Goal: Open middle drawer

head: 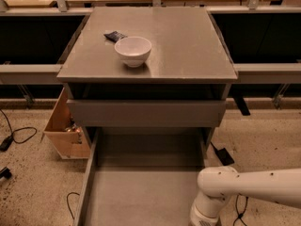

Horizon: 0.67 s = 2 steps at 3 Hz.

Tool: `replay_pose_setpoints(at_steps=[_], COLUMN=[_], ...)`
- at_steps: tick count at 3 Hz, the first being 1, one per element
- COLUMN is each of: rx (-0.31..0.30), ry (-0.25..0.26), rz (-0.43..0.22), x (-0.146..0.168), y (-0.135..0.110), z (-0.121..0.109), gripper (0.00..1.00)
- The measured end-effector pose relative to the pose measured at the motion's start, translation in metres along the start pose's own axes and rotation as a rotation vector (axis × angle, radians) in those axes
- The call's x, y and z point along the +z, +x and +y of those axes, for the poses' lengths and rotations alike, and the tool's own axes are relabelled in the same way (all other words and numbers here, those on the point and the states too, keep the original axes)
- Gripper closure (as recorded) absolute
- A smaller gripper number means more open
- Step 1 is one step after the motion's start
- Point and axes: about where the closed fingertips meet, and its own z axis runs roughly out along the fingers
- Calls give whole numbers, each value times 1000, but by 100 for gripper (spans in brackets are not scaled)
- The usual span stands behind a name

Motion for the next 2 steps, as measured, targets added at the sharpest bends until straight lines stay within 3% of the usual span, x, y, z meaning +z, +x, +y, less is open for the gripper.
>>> replay_pose_setpoints(at_steps=[2], rx=[-10], ry=[28], rz=[12], x=[-18], y=[0], z=[0], gripper=[14])
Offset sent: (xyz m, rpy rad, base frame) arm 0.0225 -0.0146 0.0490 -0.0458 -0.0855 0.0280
